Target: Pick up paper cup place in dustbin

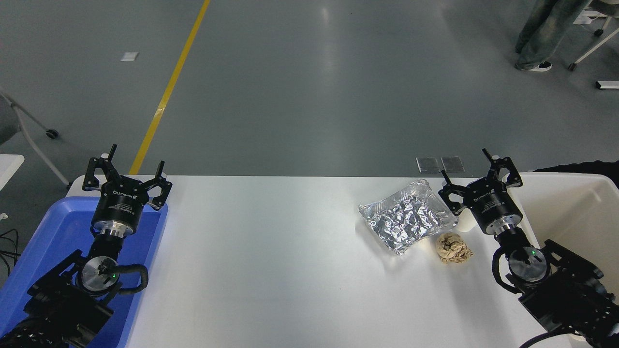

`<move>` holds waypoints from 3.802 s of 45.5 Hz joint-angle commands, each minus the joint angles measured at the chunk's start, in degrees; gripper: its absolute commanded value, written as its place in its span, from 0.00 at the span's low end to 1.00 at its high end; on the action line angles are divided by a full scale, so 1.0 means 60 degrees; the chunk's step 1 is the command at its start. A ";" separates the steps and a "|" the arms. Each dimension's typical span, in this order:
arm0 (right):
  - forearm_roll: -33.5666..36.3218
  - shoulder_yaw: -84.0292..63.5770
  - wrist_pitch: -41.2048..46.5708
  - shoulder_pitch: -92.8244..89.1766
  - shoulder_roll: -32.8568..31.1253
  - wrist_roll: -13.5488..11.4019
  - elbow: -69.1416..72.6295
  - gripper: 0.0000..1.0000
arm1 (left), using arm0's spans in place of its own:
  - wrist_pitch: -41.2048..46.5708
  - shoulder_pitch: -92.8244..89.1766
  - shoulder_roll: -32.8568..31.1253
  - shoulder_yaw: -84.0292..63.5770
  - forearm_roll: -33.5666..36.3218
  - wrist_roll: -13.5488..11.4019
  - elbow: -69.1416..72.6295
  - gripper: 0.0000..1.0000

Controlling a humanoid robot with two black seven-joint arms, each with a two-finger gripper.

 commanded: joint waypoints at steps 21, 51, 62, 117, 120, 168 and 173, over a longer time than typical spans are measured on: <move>-0.4572 -0.4866 0.0139 0.4455 -0.1233 -0.0156 0.0985 1.00 | 0.0000 0.0000 0.0014 0.0015 -0.0004 -0.0014 -0.0012 1.00; -0.6875 -1.5432 0.1355 1.3539 -0.0648 -0.0611 0.6770 1.00 | 0.0000 0.0000 0.0014 0.0000 -0.0018 -0.0014 -0.0012 1.00; -0.6875 -1.6735 0.1355 1.5693 -0.0707 -0.0596 0.9172 1.00 | 0.0000 0.0000 0.0014 0.0000 -0.0018 -0.0014 0.0002 1.00; -1.0230 -1.6459 -0.0078 1.0981 -0.2479 -0.0611 0.5529 1.00 | 0.0000 -0.0015 0.0014 0.0000 -0.0018 -0.0028 -0.0012 1.00; -1.0230 -1.6341 -0.1059 0.9998 -0.2304 -0.0625 0.4679 1.00 | 0.0000 -0.0015 0.0014 0.0000 -0.0018 -0.0014 -0.0012 1.00; -0.9746 -1.3939 -0.4606 0.4869 -0.0883 -0.2134 0.1015 0.78 | 0.0000 -0.0015 0.0014 0.0000 -0.0018 -0.0014 -0.0012 1.00; -0.9746 -1.3822 -0.4695 0.4796 -0.0868 -0.2192 0.1030 0.40 | 0.0000 -0.0015 0.0014 0.0000 -0.0018 -0.0014 -0.0012 1.00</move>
